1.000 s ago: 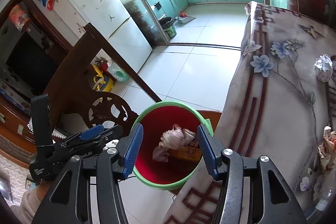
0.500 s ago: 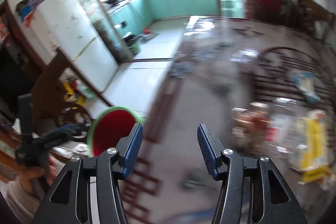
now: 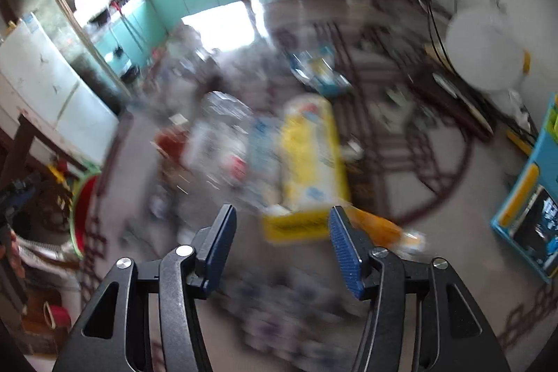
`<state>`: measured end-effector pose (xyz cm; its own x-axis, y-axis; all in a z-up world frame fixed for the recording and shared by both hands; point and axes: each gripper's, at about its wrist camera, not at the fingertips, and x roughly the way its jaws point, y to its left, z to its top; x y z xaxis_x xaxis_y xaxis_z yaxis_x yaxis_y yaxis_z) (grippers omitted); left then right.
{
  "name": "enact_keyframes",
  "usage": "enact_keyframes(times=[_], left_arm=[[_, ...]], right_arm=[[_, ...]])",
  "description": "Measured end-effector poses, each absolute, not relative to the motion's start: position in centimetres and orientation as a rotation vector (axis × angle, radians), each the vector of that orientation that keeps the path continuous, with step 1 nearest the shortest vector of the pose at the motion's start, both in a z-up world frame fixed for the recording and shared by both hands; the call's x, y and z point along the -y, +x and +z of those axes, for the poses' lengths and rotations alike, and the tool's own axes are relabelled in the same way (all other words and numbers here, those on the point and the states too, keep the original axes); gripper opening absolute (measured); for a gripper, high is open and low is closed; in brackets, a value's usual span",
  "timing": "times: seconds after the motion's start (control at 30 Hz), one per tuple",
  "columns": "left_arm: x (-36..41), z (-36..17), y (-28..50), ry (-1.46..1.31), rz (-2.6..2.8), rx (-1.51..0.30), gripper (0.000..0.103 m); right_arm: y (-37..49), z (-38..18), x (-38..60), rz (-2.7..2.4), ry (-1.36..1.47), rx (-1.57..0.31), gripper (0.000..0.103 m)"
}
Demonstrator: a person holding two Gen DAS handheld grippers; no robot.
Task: Collect trash
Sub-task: 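Move both open tools back over the table toward the remaining trash, then grasp the orange snack bag with the right tool while the left tool grasps crumpled brown paper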
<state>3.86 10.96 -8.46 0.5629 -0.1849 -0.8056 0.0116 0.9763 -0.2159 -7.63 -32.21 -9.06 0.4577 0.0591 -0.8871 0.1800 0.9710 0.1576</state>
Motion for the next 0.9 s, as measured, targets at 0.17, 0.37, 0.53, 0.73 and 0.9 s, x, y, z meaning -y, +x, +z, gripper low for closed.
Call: enact_keyframes(times=[0.17, 0.37, 0.53, 0.73, 0.9], left_arm=[[-4.7, -8.9, 4.0, -0.171, -0.239, -0.998, 0.08], [1.4, -9.6, 5.2, -0.154, -0.336, -1.041, 0.08], [4.3, -9.8, 6.6, -0.156, -0.352, -1.056, 0.08], [6.6, -11.3, 8.6, -0.152, -0.33, -1.09, 0.08], [8.2, -13.2, 9.9, -0.144, -0.31, -1.139, 0.08]], right_arm=[[-8.2, -11.1, 36.0, -0.079, 0.087, -1.211, 0.058], [-7.5, -14.0, 36.0, -0.022, 0.037, -1.27, 0.058], [-7.6, -15.6, 35.6, -0.019, 0.019, -1.235, 0.057], [-8.0, -15.2, 37.0, -0.027, 0.165, -1.198, 0.027], [-9.0, -11.6, 39.4, -0.097, 0.282, -1.086, 0.027]])
